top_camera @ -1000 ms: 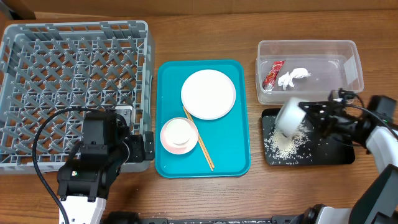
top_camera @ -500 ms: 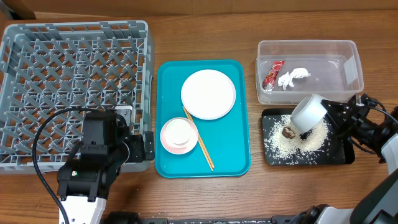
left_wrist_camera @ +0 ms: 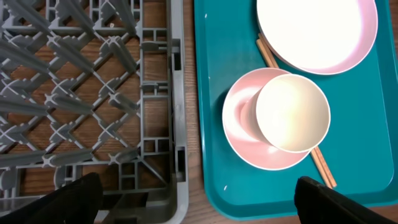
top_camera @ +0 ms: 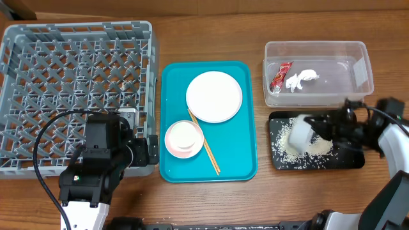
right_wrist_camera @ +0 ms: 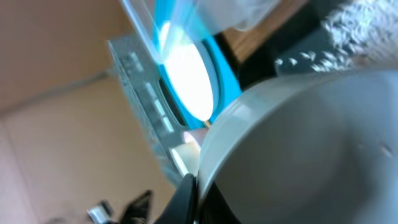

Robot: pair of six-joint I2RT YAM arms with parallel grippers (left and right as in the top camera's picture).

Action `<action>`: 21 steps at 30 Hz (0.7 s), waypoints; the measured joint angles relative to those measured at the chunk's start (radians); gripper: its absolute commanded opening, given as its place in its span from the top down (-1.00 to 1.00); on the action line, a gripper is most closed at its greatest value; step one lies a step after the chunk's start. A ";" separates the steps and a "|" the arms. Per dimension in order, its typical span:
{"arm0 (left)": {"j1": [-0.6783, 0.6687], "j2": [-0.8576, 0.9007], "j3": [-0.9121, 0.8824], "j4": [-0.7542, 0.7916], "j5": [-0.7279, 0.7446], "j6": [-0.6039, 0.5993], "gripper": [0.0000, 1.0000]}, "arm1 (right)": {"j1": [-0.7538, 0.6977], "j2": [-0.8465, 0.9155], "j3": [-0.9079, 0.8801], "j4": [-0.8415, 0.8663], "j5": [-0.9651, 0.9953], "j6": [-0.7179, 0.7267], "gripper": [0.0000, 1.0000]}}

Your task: Sort waste into correct bins and load items into the dishwasher

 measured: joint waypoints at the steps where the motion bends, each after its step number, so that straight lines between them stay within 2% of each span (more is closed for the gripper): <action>1: 0.000 0.000 0.000 -0.001 0.000 0.000 -1.00 | 0.051 -0.007 0.084 -0.058 0.066 -0.038 0.92; 6: 0.000 0.000 0.000 -0.001 0.000 0.000 -1.00 | 0.322 -0.058 0.306 -0.090 0.294 -0.098 0.92; 8: 0.000 0.000 0.000 -0.001 0.000 0.000 -1.00 | 0.498 -0.064 0.330 -0.026 0.402 -0.109 0.92; 14: 0.000 0.000 0.000 -0.001 0.000 0.000 -0.99 | 0.880 -0.004 0.330 0.174 0.697 -0.121 0.92; 17: 0.000 0.000 0.000 -0.001 0.000 0.000 -1.00 | 1.016 0.083 0.330 0.324 0.845 -0.121 0.92; 21: 0.000 0.000 0.000 -0.001 0.000 0.000 -1.00 | 1.087 0.222 0.330 0.446 0.937 -0.121 0.86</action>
